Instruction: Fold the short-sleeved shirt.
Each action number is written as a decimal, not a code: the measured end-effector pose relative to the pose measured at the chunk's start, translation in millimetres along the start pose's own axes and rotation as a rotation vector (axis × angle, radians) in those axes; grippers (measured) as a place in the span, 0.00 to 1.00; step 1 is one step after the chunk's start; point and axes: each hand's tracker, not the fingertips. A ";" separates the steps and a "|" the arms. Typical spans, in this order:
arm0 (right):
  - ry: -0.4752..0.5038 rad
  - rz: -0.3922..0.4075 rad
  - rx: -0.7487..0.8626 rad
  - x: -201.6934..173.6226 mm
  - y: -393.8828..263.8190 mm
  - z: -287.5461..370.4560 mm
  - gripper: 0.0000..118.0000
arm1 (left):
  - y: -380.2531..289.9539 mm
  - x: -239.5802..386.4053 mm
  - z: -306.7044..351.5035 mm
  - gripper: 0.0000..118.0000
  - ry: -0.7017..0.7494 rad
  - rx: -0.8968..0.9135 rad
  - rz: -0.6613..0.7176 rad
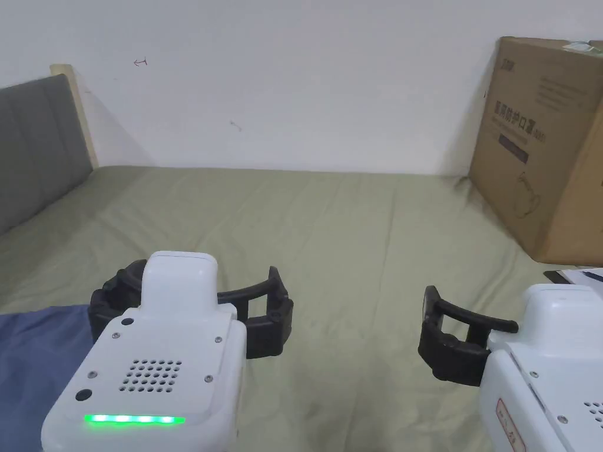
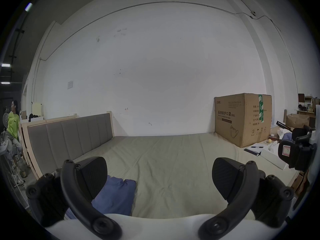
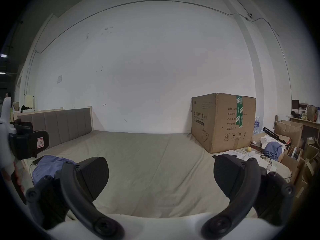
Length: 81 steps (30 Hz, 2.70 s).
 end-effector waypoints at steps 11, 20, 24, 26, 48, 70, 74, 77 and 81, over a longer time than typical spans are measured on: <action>-0.043 0.696 0.006 -46.5 -7.5 -1.6 1.00 | -42.3 -53.0 -23.2 1.00 -0.121 -0.148 1.020; -0.031 0.472 -0.025 -32.8 -0.6 -5.8 1.00 | -44.8 -59.5 -24.6 1.00 0.041 -0.146 0.902; -0.049 0.131 0.020 -0.2 15.4 -3.0 1.00 | 8.4 -37.3 -20.9 1.00 -0.055 -0.047 0.504; -0.053 0.007 0.021 11.5 13.3 -1.7 1.00 | 21.5 -16.1 -14.9 1.00 -0.057 0.009 0.233; -0.012 -0.075 0.024 9.9 7.2 5.3 0.18 | 4.3 -1.9 -2.0 0.06 -0.019 -0.016 0.110; 0.324 -0.033 0.004 -68.9 24.0 -29.8 0.00 | 16.6 -74.8 19.1 0.00 0.226 0.001 0.040; 0.484 -0.028 -0.021 -116.5 22.1 -38.7 0.00 | 17.8 -115.1 36.0 0.00 0.290 -0.046 0.045; 0.582 0.008 -0.031 -151.4 19.0 -38.9 0.00 | 15.1 -137.1 50.6 0.00 0.401 -0.053 0.038; 0.665 0.044 -0.044 -186.2 13.9 -37.5 0.00 | 10.0 -157.5 60.7 0.00 0.455 -0.072 0.033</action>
